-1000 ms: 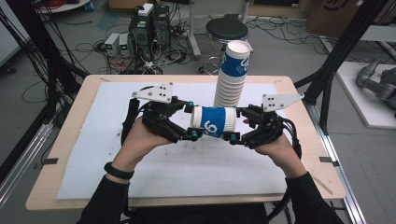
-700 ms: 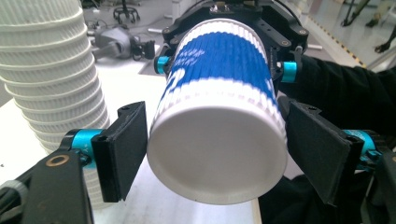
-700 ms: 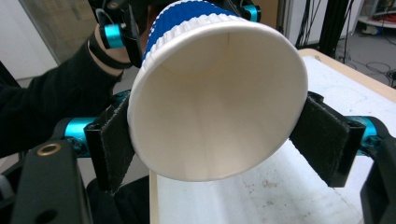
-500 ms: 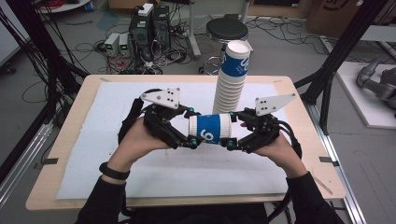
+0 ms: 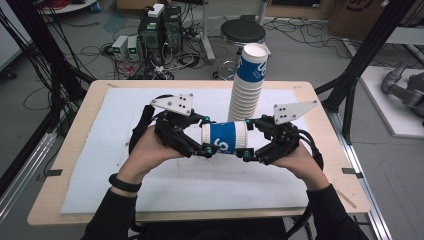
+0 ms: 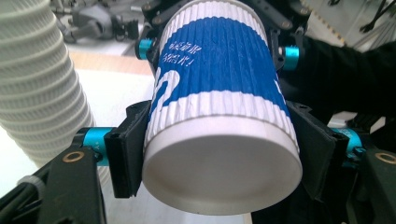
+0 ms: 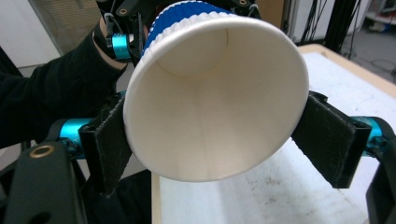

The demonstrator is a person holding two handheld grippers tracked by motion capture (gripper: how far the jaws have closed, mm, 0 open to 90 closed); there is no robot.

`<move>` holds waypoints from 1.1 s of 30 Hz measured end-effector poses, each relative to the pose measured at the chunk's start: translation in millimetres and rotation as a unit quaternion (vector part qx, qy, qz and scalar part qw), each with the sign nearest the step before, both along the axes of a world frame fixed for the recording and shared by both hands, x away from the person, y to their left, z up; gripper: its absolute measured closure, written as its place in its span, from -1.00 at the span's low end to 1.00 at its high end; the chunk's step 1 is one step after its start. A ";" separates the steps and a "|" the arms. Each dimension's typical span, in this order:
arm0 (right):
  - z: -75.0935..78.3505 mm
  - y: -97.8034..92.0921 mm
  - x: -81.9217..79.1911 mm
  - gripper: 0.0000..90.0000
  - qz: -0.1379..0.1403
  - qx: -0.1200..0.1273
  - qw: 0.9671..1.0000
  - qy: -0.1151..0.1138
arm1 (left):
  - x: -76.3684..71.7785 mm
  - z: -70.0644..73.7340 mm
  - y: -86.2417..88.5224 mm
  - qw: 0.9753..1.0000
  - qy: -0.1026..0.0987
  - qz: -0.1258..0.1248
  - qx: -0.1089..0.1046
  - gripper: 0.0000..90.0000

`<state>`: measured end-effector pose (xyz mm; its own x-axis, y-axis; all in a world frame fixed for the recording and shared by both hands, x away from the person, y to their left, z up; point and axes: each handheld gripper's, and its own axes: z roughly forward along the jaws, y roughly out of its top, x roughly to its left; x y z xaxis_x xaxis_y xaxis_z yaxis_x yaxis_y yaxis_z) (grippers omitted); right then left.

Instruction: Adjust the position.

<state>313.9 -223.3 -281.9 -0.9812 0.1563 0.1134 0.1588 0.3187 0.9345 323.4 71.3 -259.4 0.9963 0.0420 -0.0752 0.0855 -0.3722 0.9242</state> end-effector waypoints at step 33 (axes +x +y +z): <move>2.0 -3.0 -0.8 -0.56 -0.012 0.089 0.996 0.012 | 0.7 -4.0 -1.3 0.997 0.002 0.002 -0.073 -0.36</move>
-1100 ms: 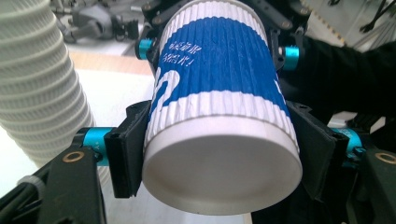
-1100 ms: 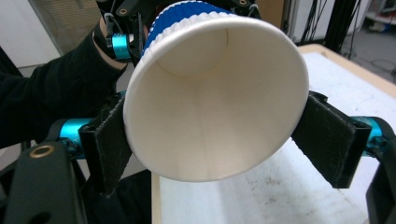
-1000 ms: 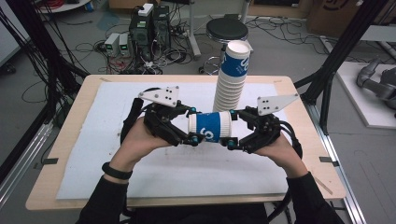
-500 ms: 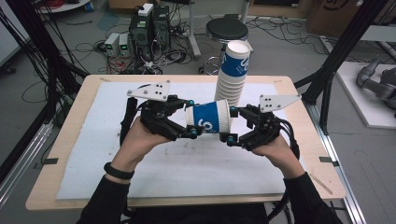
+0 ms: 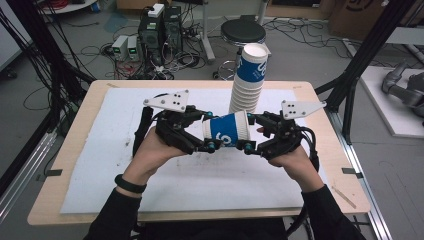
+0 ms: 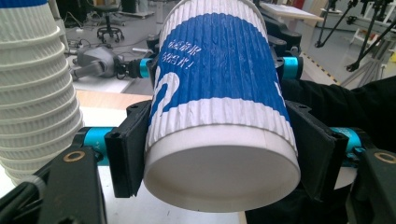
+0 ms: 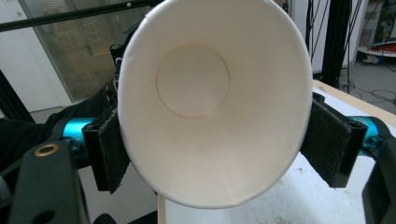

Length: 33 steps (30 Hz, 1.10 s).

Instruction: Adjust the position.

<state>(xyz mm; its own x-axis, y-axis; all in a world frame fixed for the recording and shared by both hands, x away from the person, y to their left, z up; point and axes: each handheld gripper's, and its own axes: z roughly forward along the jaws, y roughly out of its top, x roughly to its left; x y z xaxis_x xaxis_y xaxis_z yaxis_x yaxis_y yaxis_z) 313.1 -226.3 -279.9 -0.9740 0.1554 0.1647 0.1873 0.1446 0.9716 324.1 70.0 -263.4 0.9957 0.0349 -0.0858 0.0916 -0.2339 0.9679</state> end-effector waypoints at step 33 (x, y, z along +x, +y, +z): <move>0.1 5.2 -1.3 -0.59 0.006 -0.060 0.998 -0.007 | -0.1 -3.0 -7.5 0.995 0.002 -0.012 0.102 -0.36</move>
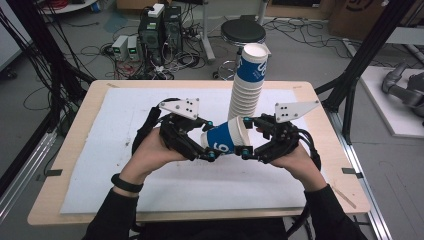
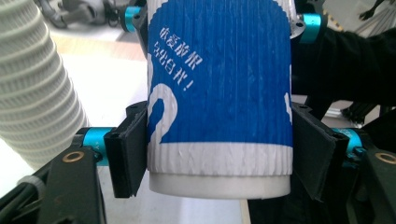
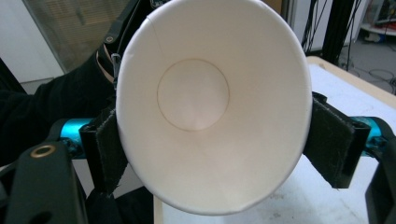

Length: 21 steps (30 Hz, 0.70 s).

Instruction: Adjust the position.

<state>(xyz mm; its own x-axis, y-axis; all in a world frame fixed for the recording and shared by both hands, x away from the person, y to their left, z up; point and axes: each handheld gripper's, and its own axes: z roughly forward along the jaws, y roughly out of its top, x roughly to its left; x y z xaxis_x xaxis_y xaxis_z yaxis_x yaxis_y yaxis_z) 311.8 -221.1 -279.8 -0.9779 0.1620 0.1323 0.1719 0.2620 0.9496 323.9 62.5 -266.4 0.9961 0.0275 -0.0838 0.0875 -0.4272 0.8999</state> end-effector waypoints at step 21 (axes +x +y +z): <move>2.8 -4.4 -1.0 -0.54 0.001 0.070 0.997 0.007 | 0.6 1.1 4.5 0.997 -0.003 -0.001 -0.074 -0.36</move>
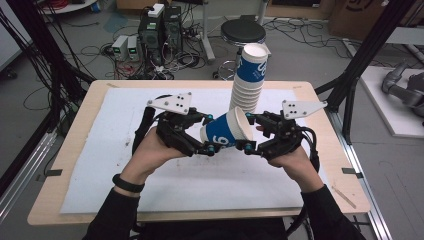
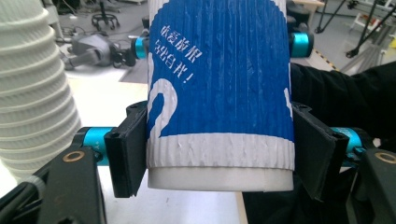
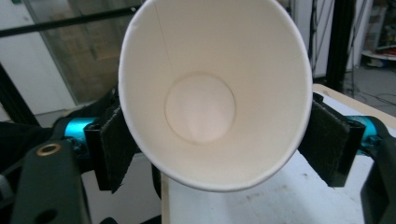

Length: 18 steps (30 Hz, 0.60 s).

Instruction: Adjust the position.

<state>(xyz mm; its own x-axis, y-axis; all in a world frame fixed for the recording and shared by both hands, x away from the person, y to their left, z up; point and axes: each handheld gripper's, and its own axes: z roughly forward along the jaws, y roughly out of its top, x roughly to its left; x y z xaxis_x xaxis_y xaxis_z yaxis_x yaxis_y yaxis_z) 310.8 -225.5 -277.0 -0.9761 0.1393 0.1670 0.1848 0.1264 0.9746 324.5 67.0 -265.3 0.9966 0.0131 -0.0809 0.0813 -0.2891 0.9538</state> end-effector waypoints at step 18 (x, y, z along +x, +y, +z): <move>0.4 4.3 -2.3 -0.48 0.007 -0.065 0.998 -0.019 | -3.7 -1.5 -5.0 0.997 -0.002 -0.005 0.079 -0.49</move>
<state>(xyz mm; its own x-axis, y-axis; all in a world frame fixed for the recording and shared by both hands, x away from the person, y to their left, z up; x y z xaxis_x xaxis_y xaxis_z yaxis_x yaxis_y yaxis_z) 308.5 -221.2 -276.6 -0.9833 0.1435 0.1116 0.1456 0.2538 0.9562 320.8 62.0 -266.8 0.9971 0.0156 -0.0741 0.0735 -0.4369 0.8965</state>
